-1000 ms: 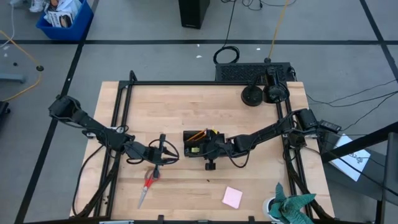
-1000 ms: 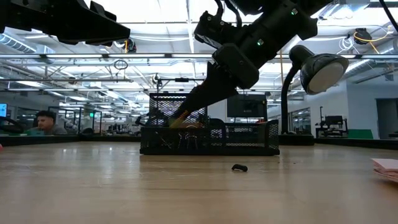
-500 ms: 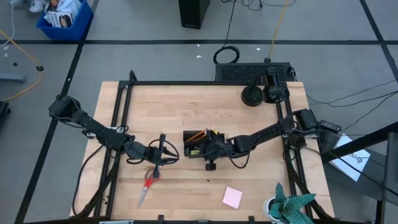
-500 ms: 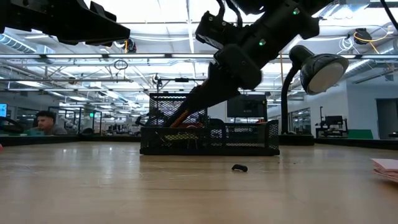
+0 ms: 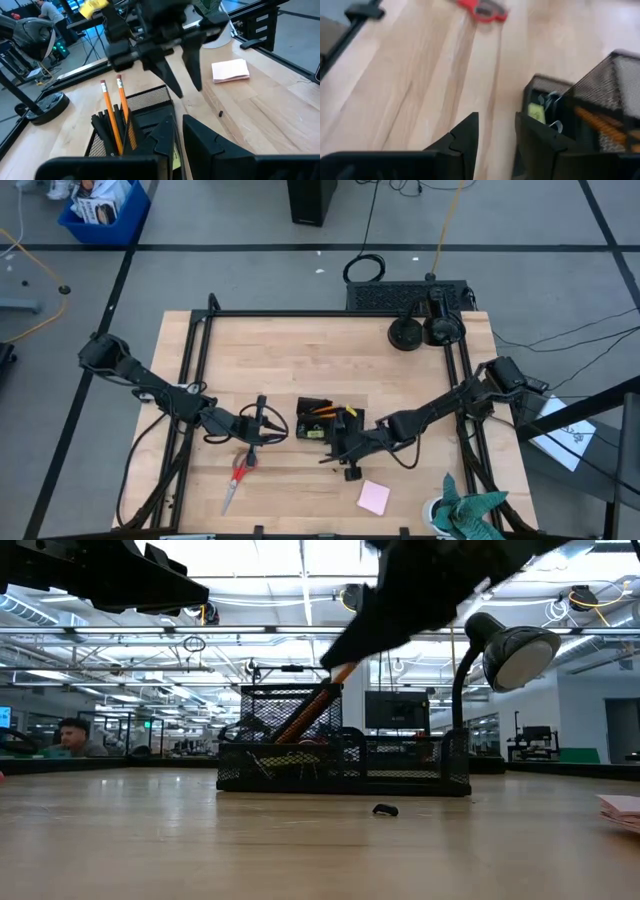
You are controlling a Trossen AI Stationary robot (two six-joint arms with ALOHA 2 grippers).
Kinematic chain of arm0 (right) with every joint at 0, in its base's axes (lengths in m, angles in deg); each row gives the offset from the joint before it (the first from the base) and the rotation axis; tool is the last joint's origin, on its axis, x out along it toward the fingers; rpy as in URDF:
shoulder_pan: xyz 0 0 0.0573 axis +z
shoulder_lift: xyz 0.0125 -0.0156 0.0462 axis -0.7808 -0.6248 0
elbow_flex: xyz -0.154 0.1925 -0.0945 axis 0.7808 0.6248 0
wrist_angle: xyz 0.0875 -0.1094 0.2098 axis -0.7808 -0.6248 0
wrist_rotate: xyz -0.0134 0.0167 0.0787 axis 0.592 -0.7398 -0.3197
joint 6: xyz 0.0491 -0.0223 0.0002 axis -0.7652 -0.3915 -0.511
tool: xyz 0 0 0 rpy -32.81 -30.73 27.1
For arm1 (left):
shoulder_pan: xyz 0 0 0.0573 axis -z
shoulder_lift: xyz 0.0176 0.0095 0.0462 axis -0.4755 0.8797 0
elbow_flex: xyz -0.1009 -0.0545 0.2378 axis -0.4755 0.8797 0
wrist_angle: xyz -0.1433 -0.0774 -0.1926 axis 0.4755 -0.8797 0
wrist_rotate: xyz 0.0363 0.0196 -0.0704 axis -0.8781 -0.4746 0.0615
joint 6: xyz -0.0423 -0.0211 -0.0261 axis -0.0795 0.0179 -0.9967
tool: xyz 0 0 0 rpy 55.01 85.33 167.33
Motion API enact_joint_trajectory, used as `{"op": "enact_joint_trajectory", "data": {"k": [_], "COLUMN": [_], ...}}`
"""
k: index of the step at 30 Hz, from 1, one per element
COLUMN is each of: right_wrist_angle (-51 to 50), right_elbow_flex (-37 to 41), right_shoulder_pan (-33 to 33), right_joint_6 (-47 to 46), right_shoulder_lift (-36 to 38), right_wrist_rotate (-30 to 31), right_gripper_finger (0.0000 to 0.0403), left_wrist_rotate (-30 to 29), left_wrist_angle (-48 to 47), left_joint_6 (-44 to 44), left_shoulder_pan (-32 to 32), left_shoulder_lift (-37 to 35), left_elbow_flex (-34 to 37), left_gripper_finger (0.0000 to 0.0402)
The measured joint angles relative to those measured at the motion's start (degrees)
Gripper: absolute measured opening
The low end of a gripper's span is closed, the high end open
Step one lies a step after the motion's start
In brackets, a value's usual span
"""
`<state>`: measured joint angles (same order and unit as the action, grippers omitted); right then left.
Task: Pick and place office supplies into organizer
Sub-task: Put the top sticky notes into the right section of the desk organizer
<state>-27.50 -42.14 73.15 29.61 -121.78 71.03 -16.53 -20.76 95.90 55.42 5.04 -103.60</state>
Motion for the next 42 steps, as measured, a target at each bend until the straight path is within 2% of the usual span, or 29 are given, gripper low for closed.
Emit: {"op": "enact_joint_trajectory", "data": {"k": [6,14,18,20,24,28,37,42], "right_wrist_angle": [-0.1,0.0,-3.2,-4.4,-5.5,-9.9,-14.7,-17.7], "right_elbow_flex": [0.0,-0.1,-0.1,-0.1,-0.2,-0.2,-0.2,-0.2], "right_shoulder_pan": [-0.1,-0.4,1.9,4.0,9.6,14.4,16.8,16.1], "right_joint_6": [1.8,2.2,0.9,-2.8,-11.1,-17.6,-14.6,-14.6], "right_shoulder_lift": [0.9,2.1,4.1,4.6,4.0,4.1,4.5,4.5], "right_wrist_rotate": [2.5,2.3,-5.8,-9.7,-12.4,-12.5,-12.0,-5.8], "right_gripper_finger": [0.0118,0.0118,0.0118,0.0118,0.0119,0.0119,0.0118,0.0115], "left_wrist_rotate": [0.0,0.0,0.0,0.0,0.0,0.0,0.0,0.0], "left_wrist_angle": [0.0,-0.1,-1.4,-1.6,-1.6,-1.5,-0.9,-1.6], "left_joint_6": [0.0,-0.2,-0.2,-0.2,-0.2,-0.2,-0.5,-0.5], "left_shoulder_pan": [0.0,0.0,0.0,0.0,0.0,0.0,0.0,0.0], "left_shoulder_lift": [0.0,0.0,0.0,0.0,0.0,0.0,0.0,0.0], "left_elbow_flex": [0.0,0.0,0.0,0.0,0.0,0.0,0.0,0.0], "left_gripper_finger": [0.0047,0.0047,0.0047,0.0047,0.0047,0.0047,0.0047,0.0047]}}
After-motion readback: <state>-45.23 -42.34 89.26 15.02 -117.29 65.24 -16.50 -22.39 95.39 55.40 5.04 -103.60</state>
